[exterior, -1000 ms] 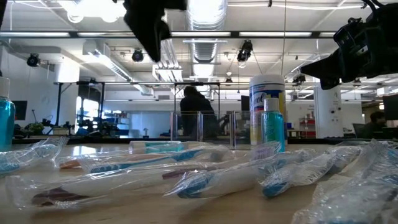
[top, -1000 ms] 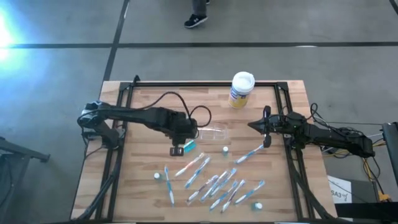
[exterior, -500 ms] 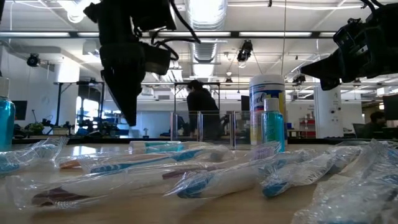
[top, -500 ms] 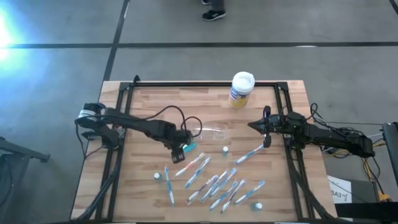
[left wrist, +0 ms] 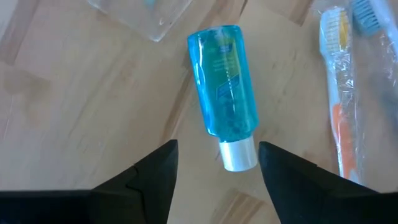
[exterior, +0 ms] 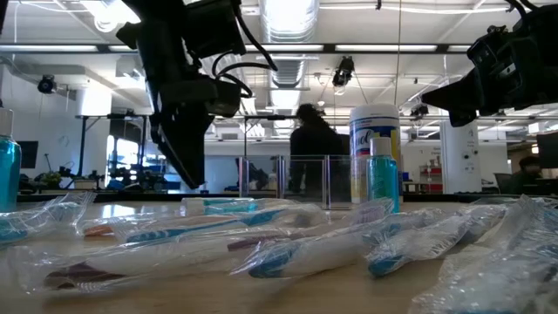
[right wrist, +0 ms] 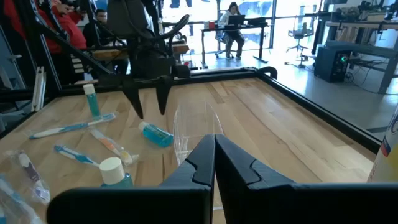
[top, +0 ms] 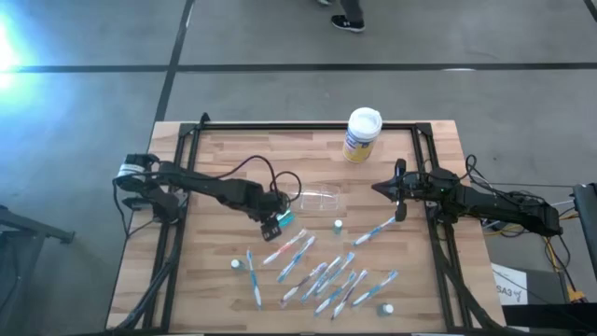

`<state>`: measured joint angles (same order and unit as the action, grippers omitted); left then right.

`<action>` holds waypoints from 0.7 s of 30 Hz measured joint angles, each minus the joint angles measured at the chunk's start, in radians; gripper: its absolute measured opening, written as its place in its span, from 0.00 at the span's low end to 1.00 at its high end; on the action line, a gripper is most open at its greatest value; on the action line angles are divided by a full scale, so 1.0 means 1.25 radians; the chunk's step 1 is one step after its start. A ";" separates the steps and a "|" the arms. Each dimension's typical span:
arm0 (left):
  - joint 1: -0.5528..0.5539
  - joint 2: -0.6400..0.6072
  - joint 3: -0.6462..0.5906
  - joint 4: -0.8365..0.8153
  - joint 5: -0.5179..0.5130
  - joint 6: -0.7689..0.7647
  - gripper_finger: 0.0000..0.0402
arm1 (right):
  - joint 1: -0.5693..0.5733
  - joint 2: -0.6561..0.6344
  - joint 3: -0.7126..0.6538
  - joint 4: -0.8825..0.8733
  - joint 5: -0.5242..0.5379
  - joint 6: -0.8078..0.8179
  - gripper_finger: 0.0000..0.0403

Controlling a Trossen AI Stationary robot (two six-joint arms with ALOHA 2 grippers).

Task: Pick & Place toothbrushing station
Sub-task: Put the blue mouthwash into the transparent organizer

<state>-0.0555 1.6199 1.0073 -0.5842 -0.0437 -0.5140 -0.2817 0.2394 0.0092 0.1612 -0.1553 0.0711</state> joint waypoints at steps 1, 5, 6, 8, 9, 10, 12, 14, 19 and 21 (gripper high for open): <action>0.000 0.000 0.000 0.001 0.000 0.000 0.57 | 0.000 0.000 0.000 0.000 0.000 0.000 0.02; 0.001 0.000 0.000 0.001 0.022 -0.006 0.57 | 0.000 0.000 0.000 0.000 0.000 0.000 0.02; -0.001 0.000 0.000 0.001 0.022 -0.007 0.57 | 0.000 0.000 0.000 0.000 0.000 -0.002 0.02; -0.002 0.000 0.000 0.001 0.022 -0.007 0.57 | 0.000 0.000 0.000 0.000 0.000 -0.002 0.02; -0.002 0.000 0.000 0.002 0.022 -0.008 0.57 | 0.000 0.000 0.000 0.000 0.000 0.002 0.02; -0.002 0.000 0.000 0.005 0.018 -0.008 0.57 | 0.000 0.000 0.000 0.000 0.000 0.006 0.02; -0.004 0.000 0.000 0.012 0.004 -0.008 0.57 | 0.000 0.000 0.000 0.000 0.000 0.017 0.02; -0.009 0.000 0.000 0.013 0.002 -0.007 0.57 | 0.000 0.000 0.000 0.000 0.000 0.019 0.02; -0.016 0.001 0.000 0.013 0.003 -0.003 0.57 | -0.001 0.000 0.000 0.000 0.000 0.012 0.02; -0.016 0.006 0.000 0.013 0.002 -0.006 0.57 | -0.001 0.000 0.000 0.000 0.000 0.000 0.02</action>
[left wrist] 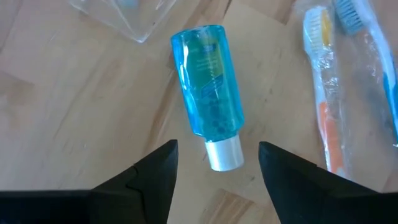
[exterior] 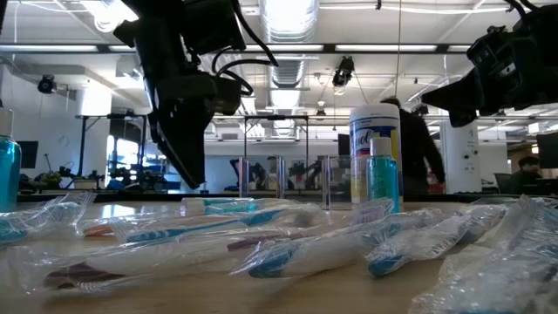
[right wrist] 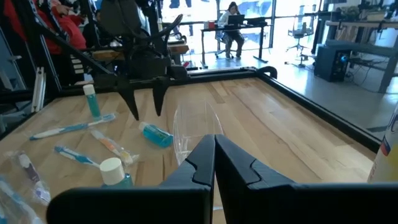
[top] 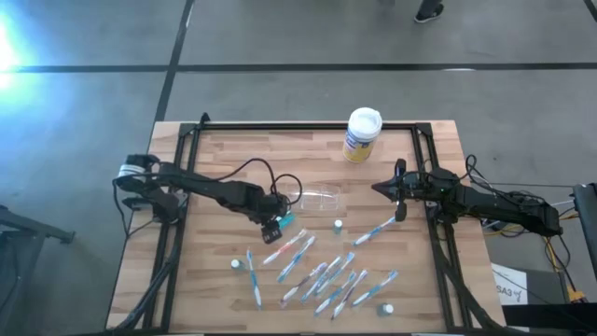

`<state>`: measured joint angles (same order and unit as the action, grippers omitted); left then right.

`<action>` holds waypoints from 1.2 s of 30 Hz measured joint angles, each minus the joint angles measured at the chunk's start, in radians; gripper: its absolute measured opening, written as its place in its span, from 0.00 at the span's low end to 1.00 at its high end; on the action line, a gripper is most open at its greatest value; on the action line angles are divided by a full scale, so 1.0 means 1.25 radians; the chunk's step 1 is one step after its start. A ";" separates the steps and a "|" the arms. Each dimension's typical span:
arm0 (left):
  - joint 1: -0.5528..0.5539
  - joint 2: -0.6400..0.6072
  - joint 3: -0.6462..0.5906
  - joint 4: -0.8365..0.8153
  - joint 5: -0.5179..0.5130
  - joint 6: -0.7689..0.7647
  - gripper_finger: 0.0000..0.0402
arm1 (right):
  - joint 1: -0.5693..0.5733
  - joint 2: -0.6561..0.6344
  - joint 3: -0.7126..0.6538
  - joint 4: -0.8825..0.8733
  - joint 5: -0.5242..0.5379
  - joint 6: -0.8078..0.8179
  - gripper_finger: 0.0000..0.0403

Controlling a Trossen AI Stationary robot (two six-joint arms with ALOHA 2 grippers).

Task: Pick & Place toothbrushing station
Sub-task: Put the blue mouthwash into the transparent organizer

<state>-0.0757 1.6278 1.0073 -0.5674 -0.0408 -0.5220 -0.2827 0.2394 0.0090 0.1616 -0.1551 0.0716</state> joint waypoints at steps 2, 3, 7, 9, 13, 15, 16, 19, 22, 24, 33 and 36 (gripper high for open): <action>0.000 0.010 0.000 -0.002 0.000 0.000 0.57 | 0.000 0.000 0.000 0.000 0.000 0.000 0.02; 0.000 0.015 0.000 -0.001 0.002 0.001 0.57 | 0.000 0.000 0.000 0.000 0.000 0.000 0.02; -0.001 0.043 0.000 -0.001 0.012 -0.001 0.57 | 0.000 -0.001 0.000 0.000 0.000 0.004 0.02; -0.004 0.054 0.000 -0.001 0.013 -0.001 0.57 | 0.000 0.000 0.000 0.000 0.000 0.004 0.02; -0.005 0.073 0.002 0.000 0.014 0.000 0.57 | 0.001 0.000 0.000 -0.001 0.000 0.006 0.02; -0.005 0.079 0.002 0.001 0.013 0.005 0.57 | 0.001 -0.001 0.000 -0.001 0.000 0.006 0.02; -0.005 0.081 0.002 0.002 0.014 0.009 0.57 | 0.001 -0.001 0.000 -0.001 0.000 0.006 0.02; -0.005 0.085 0.003 0.002 0.013 0.011 0.57 | 0.001 0.000 0.000 0.000 0.000 0.004 0.02; -0.005 0.086 0.003 0.005 0.011 0.021 0.57 | 0.001 -0.001 0.000 0.000 0.000 0.004 0.02; -0.005 0.085 0.003 0.008 0.011 0.021 0.57 | 0.001 -0.001 0.000 0.000 0.000 0.004 0.02; -0.002 0.089 0.004 0.018 0.002 0.018 0.57 | 0.001 -0.001 0.000 0.000 0.000 0.006 0.02; -0.001 0.090 0.004 0.021 -0.003 0.020 0.57 | 0.001 -0.001 0.000 0.000 0.000 0.006 0.02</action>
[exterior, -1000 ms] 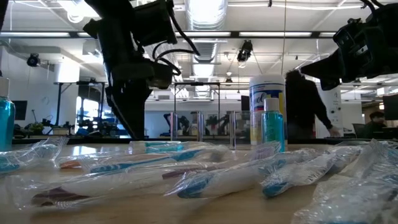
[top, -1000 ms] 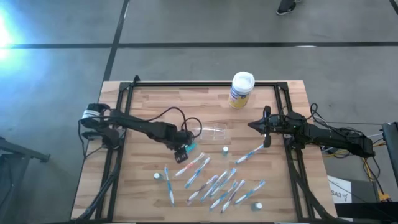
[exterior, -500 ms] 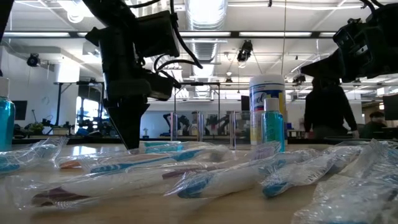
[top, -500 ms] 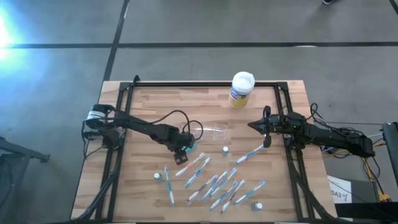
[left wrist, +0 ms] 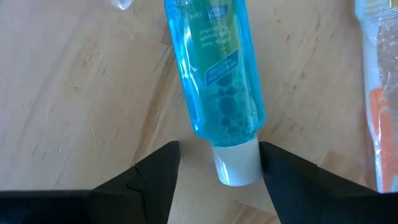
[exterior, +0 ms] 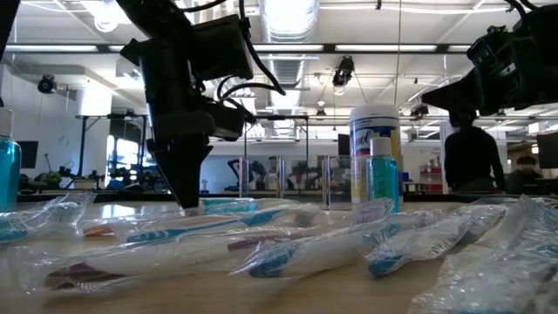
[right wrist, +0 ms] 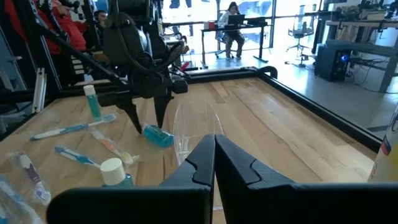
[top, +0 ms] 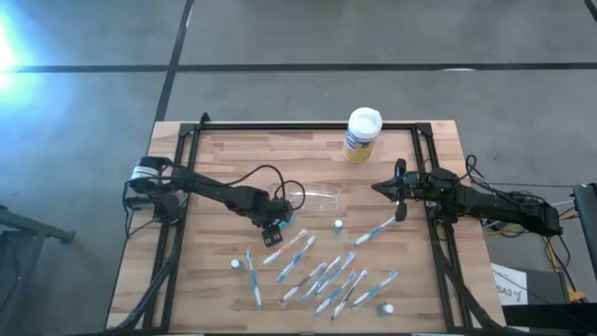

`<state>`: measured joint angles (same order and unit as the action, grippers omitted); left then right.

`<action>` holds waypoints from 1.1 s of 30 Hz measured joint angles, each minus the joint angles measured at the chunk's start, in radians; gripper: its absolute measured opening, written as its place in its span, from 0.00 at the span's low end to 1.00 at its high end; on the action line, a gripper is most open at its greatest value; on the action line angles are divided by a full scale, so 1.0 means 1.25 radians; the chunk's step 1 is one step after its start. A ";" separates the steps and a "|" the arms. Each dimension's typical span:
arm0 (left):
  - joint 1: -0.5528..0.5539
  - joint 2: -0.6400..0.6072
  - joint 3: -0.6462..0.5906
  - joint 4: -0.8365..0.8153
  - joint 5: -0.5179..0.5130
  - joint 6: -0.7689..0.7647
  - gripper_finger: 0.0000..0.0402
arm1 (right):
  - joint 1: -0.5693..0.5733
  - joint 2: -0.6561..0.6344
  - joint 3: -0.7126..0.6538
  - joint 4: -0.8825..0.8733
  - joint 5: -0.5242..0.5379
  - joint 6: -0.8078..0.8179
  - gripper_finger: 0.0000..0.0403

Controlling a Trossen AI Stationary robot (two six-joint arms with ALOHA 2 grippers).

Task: Pick & Place toothbrushing station
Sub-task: Put the blue mouthwash into the transparent organizer

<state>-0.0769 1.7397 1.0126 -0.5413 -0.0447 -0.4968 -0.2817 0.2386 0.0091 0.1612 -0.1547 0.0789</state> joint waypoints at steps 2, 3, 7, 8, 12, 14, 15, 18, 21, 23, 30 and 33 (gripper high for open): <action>0.001 0.001 0.000 0.006 -0.016 0.001 0.57 | 0.000 0.000 0.000 0.000 0.000 -0.001 0.02; 0.002 0.001 -0.001 0.008 -0.020 0.004 0.57 | 0.000 0.000 0.000 0.000 0.000 -0.003 0.02; 0.004 0.008 -0.001 0.015 -0.028 0.010 0.57 | 0.000 0.000 0.000 0.000 0.000 -0.001 0.02; 0.004 0.012 -0.001 0.014 -0.031 0.014 0.56 | 0.000 0.000 0.000 0.000 0.000 -0.001 0.02; 0.004 0.042 0.001 0.013 -0.034 0.024 0.52 | 0.000 0.000 0.000 0.000 0.000 0.000 0.02; 0.005 0.058 0.000 0.010 -0.035 0.032 0.47 | 0.000 0.000 0.000 0.000 0.000 0.000 0.02; 0.005 0.062 0.000 0.008 -0.036 0.038 0.43 | 0.000 0.000 0.000 0.000 0.000 0.000 0.02; 0.006 0.067 -0.001 0.006 -0.038 0.049 0.31 | 0.000 0.000 0.000 0.001 0.000 0.000 0.02; 0.006 0.068 -0.001 0.006 -0.036 0.064 0.23 | 0.000 0.000 0.000 0.001 0.000 -0.006 0.02; 0.006 0.068 -0.001 0.007 -0.035 0.079 0.23 | 0.000 0.000 0.000 0.001 0.000 -0.007 0.02; 0.004 0.055 -0.001 -0.004 -0.031 0.088 0.23 | 0.000 0.000 0.000 0.001 0.000 -0.008 0.02; 0.000 0.027 -0.001 -0.014 -0.037 0.088 0.23 | 0.000 0.000 0.000 0.001 0.000 -0.007 0.02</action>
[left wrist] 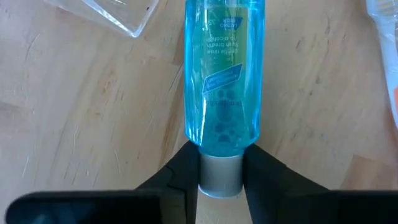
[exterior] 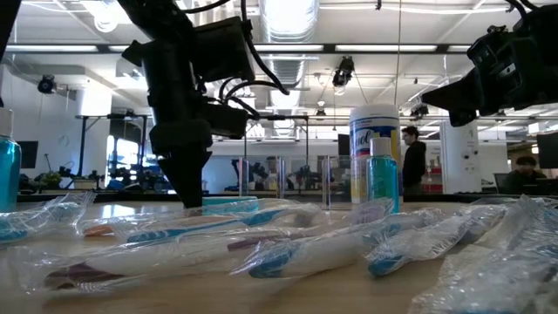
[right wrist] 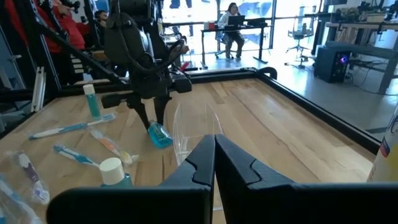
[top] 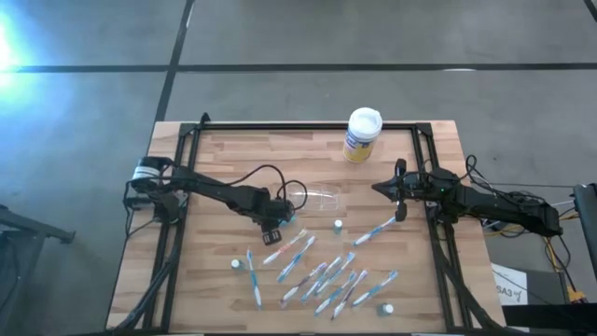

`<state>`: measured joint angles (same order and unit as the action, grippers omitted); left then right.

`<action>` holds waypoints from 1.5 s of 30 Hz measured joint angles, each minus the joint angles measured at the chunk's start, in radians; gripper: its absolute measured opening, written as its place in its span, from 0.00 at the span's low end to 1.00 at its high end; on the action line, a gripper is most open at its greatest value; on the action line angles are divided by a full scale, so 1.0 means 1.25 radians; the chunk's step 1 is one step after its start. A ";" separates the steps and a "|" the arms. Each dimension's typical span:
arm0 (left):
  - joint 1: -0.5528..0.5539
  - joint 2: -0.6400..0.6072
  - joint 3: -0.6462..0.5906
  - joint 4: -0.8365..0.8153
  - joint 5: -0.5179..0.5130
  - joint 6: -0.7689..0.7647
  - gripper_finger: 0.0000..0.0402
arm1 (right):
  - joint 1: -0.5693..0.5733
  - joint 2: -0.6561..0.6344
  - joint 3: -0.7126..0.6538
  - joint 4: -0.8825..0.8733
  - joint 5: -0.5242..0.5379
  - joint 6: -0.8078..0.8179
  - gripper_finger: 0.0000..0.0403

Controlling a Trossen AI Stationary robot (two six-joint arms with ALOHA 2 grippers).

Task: Pick & Place toothbrushing station
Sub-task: Put the blue mouthwash into the transparent organizer

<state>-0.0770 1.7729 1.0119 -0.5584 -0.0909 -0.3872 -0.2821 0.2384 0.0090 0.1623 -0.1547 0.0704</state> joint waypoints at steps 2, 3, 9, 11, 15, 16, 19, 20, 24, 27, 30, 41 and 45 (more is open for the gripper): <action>-0.003 -0.020 -0.002 -0.001 -0.006 0.000 0.23 | 0.000 0.000 0.000 0.000 0.000 -0.002 0.02; -0.005 -0.031 -0.003 -0.009 -0.007 0.000 0.23 | 0.000 0.000 0.000 0.000 0.000 -0.002 0.02; -0.015 -0.088 -0.003 -0.061 -0.018 0.001 0.23 | 0.000 0.000 0.000 0.009 0.000 -0.017 0.02; -0.017 -0.094 -0.005 -0.090 -0.034 0.008 0.23 | 0.000 0.000 0.000 0.009 0.000 -0.016 0.02; -0.018 -0.107 -0.005 -0.116 -0.055 0.022 0.23 | 0.000 0.000 0.000 0.014 0.000 -0.010 0.02; -0.018 -0.110 -0.005 -0.120 -0.055 0.024 0.23 | 0.000 0.000 0.000 0.021 0.000 -0.005 0.02; -0.022 -0.118 -0.004 -0.133 -0.068 0.030 0.23 | 0.000 0.000 0.000 0.032 0.000 0.001 0.02; -0.023 -0.124 -0.004 -0.135 -0.073 0.033 0.23 | 0.000 0.000 0.000 0.032 0.000 0.001 0.02; -0.024 -0.147 -0.003 -0.150 -0.088 0.040 0.23 | 0.000 0.000 0.000 0.031 0.003 0.025 0.02; -0.025 -0.168 -0.003 -0.159 -0.115 0.044 0.23 | 0.000 0.000 0.000 0.030 0.023 0.028 0.02; -0.027 -0.188 -0.003 -0.163 -0.168 0.057 0.23 | 0.000 0.003 0.000 0.029 0.024 0.047 0.05; -0.029 -0.305 -0.003 -0.191 -0.217 0.087 0.23 | 0.000 0.032 0.065 0.056 0.042 0.058 0.39; -0.029 -0.351 -0.003 -0.191 -0.261 0.119 0.23 | 0.000 0.091 0.113 0.051 0.042 0.027 0.49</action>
<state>-0.1131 1.3343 1.0087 -0.7969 -0.4177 -0.2387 -0.2819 0.3528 0.1497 0.2263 -0.1016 0.1036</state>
